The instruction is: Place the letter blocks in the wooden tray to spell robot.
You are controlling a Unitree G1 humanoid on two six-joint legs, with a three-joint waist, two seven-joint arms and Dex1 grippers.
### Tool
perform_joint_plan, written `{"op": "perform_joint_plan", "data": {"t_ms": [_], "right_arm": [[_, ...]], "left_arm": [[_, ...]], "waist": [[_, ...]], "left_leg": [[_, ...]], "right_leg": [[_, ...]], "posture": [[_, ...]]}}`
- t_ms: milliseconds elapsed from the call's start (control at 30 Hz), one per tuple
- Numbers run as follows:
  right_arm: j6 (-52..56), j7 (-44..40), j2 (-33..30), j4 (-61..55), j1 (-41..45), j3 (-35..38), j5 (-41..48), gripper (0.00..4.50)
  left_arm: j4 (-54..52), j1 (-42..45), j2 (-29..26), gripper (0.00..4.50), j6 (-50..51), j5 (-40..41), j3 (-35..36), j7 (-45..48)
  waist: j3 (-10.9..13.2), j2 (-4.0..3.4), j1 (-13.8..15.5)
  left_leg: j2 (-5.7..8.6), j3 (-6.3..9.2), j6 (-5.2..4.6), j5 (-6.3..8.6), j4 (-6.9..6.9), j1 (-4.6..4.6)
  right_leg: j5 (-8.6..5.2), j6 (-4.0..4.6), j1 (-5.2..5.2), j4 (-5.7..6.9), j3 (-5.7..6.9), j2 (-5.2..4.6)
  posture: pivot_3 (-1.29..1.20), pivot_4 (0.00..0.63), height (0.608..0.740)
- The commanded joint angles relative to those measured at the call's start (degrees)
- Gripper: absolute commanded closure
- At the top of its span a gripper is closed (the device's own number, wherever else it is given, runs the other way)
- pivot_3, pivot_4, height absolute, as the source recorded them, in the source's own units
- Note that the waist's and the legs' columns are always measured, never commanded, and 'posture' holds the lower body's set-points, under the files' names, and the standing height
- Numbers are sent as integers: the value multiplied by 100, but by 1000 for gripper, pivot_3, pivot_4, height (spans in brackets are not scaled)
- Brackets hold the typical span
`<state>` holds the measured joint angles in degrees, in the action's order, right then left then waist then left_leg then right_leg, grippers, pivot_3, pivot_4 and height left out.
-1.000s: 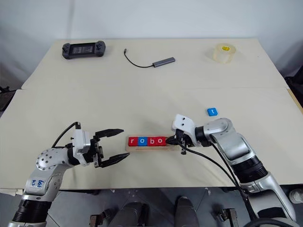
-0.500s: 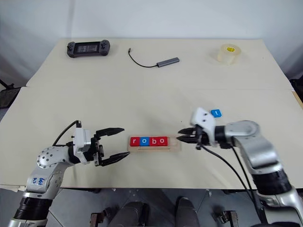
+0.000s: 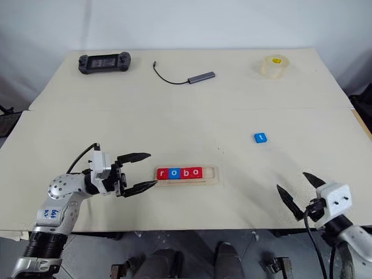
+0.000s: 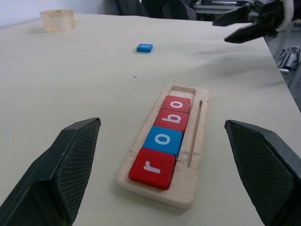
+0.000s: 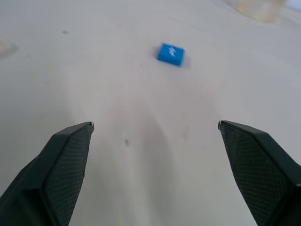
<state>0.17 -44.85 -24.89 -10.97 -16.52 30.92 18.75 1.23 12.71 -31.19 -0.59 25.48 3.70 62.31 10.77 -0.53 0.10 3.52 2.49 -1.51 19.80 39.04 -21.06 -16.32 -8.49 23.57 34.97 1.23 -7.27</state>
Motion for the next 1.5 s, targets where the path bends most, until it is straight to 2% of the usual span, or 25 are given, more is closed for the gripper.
{"op": "perform_joint_plan", "data": {"t_ms": [33,100,200,300,400,700,733,833,1033,1267,1500], "right_arm": [[78,257,14,-167,171,-97,221,17],[473,406,-88,-244,436,-241,356,17],[1387,742,-404,-181,1272,-524,428,17],[2242,1210,-687,321,2374,-947,148,17],[2892,1670,-656,966,3343,-1215,55,17],[3474,2337,-536,2429,4615,-1885,-500,17],[3495,2407,-500,2488,4677,-1871,-502,189],[3508,2348,-428,2456,4727,-1931,-447,912],[3547,2271,-395,2157,4527,-1969,-420,2942],[3943,2585,-337,936,4088,-1701,-249,3031],[5436,3386,377,-2025,2679,-1168,411,3031]], "left_arm": [[-13,64,24,0,-105,39,58,34],[-26,72,31,0,-102,39,54,26],[-49,85,47,0,-104,35,42,16],[-78,98,80,0,-115,22,21,-6],[-133,90,125,0,-117,4,-4,-49],[-494,-126,154,0,-53,16,-1,-245],[-529,-151,149,0,-42,19,9,-266],[-599,-208,137,0,-17,27,24,-306],[-603,-206,126,0,10,30,4,-297],[-415,-9,163,0,21,20,-94,-160],[-25,230,203,0,15,78,-128,71]], "waist": [[0,-1,-31],[-1,-1,-32],[-1,-2,-40],[-2,-4,-25],[-2,-4,-8],[-2,-4,-28],[-2,-4,-30],[-3,-5,-30],[-3,-5,-21],[-3,-5,-14],[-3,-6,-9]], "left_leg": [[0,-1,0,0,0,0],[0,-4,0,0,1,3],[0,-4,1,-1,3,4],[0,-2,2,-2,6,2],[-3,5,7,-4,6,-4],[15,13,-5,1,3,-22],[14,12,-5,1,3,-23],[8,10,-4,1,3,-19],[8,9,-4,1,4,-19],[7,9,-4,1,4,-20],[8,14,-3,1,0,-24]], "right_leg": [[0,0,0,0,-2,0],[0,0,0,0,-6,-1],[0,1,2,0,-8,-4],[-1,3,7,2,-5,-8],[-5,9,11,3,2,-6],[-3,7,13,9,13,-16],[-3,5,14,7,13,-15],[-3,6,13,10,13,-10],[-3,5,12,11,11,-9],[-3,5,14,12,11,-9],[-3,5,15,10,10,-8]], "posture": [[0,150,740],[0,150,740],[0,150,740],[0,150,740],[0,150,740],[0,150,740],[0,150,740],[0,150,740],[0,150,740],[0,150,740],[0,150,740]]}}
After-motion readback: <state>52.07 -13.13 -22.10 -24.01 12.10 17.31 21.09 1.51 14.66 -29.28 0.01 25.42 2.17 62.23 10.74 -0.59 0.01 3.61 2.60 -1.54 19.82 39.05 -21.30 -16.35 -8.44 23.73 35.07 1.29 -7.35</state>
